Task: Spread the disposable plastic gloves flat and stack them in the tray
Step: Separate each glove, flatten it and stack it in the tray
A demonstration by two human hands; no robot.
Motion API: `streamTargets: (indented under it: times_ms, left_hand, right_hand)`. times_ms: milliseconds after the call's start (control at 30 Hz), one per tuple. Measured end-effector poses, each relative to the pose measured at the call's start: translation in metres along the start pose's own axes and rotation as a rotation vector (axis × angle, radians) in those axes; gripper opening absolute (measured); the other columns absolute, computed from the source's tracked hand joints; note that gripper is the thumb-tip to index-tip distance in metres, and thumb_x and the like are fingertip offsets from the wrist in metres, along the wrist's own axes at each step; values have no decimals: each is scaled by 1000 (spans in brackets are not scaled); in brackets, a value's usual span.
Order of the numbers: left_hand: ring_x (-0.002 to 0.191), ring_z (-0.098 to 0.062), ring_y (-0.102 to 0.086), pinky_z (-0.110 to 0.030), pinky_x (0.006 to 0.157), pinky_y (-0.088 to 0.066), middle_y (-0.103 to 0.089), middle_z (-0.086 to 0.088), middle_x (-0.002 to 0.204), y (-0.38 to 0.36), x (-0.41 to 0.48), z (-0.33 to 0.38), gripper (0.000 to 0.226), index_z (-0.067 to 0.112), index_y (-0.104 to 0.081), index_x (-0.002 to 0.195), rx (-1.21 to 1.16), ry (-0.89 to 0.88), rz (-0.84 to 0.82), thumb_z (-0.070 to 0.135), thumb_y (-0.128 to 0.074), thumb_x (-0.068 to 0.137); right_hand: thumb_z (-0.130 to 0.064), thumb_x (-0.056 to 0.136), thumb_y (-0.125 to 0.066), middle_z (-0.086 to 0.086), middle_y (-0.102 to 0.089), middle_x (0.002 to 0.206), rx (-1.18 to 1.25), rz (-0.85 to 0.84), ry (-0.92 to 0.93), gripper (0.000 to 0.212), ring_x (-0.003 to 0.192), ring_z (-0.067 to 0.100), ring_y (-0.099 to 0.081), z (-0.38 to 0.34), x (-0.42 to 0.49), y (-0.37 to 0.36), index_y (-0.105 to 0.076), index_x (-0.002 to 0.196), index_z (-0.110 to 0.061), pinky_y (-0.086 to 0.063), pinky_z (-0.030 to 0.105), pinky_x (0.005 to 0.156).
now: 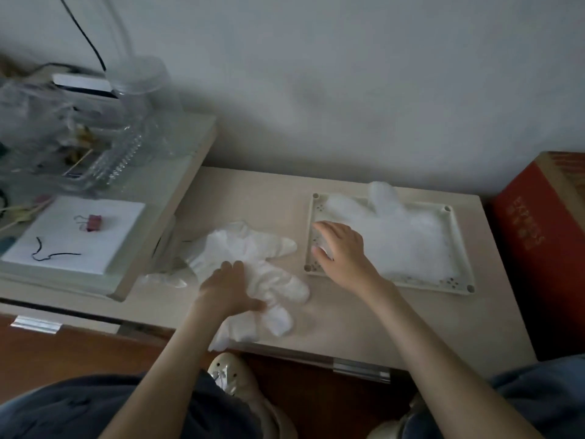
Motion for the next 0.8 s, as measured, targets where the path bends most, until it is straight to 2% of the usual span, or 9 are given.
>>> streamTargets:
  times_ms: [167, 233, 367, 433, 533, 600, 633, 700, 800]
  left_hand:
    - [97, -20, -54, -29, 77, -44, -51, -2, 109, 8, -2, 8, 33, 16, -49, 110, 40, -91, 42, 42, -56, 91]
    - [100, -20, -55, -29, 76, -43, -53, -3, 110, 13, 0, 12, 24, 15, -51, 112, 83, -95, 53, 33, -48, 97]
    - [104, -21, -56, -30, 78, -44, -57, -4, 111, 37, -4, 15, 21, 14, -55, 111, 92, -95, 195, 26, -41, 101]
    - [104, -22, -55, -31, 80, -44, -58, -6, 111, 45, -4, 13, 21, 13, -54, 110, 51, -95, 237, 26, -41, 101]
    - [103, -22, -55, -33, 82, -46, -57, -4, 112, 38, -7, 21, 34, 15, -51, 111, -18, -130, 197, 44, -47, 95]
    - [103, -20, -53, -32, 82, -46, -52, -1, 111, 22, -9, 31, 51, 18, -48, 115, 6, -155, 124, 59, -54, 85]
    - [103, -20, -52, -31, 81, -45, -50, -1, 112, 13, -9, 34, 55, 18, -46, 116, 35, -164, 97, 59, -57, 82]
    - [102, -20, -49, -30, 80, -42, -46, -2, 112, 7, -7, 38, 47, 17, -46, 115, 51, -190, 84, 50, -61, 84]
    - [92, -19, -50, -28, 74, -40, -50, -1, 109, 11, -5, 42, 17, 18, -51, 103, 9, -245, 97, 31, -55, 92]
  right_hand:
    - [-24, 98, -47, -4, -43, 142, 25, -58, -28, 41, 135, 16, -30, -17, -4, -14, -44, 138, -19, -14, 30, 107]
    - [-25, 98, -47, -5, -44, 141, 42, -78, -54, 40, 135, 16, -30, -14, -5, -16, -46, 137, -20, -15, 30, 107]
    - [-26, 98, -48, -6, -47, 139, 140, -77, -95, 37, 133, 15, -33, -13, -5, -10, -49, 134, -20, -22, 33, 109]
    - [-25, 98, -47, -6, -48, 138, 186, -97, -119, 35, 132, 14, -33, -13, -6, -8, -50, 133, -20, -23, 30, 107]
    - [-24, 99, -45, -7, -49, 137, 224, -135, -139, 35, 131, 12, -32, -15, -9, -11, -51, 133, -20, -22, 23, 101]
    - [-22, 99, -45, -6, -49, 136, 239, -150, -148, 34, 131, 13, -33, -17, -11, -13, -51, 132, -20, -23, 23, 102]
    - [-22, 99, -45, -6, -49, 136, 241, -158, -152, 34, 131, 13, -33, -17, -12, -15, -51, 133, -20, -24, 25, 105]
    - [-22, 99, -45, -6, -49, 136, 226, -176, -157, 35, 131, 14, -33, -19, -14, -19, -51, 133, -20, -23, 29, 109]
    - [-22, 99, -45, -5, -50, 137, 199, -198, -157, 35, 131, 14, -34, -15, -15, -25, -51, 133, -20, -21, 29, 110]
Point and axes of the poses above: each hand's wrist, its own x-axis towards the middle knuckle, its own y-axis out of the back of the hand, z = x × y, the point moved 9 cm from there along x, towards the middle knuckle
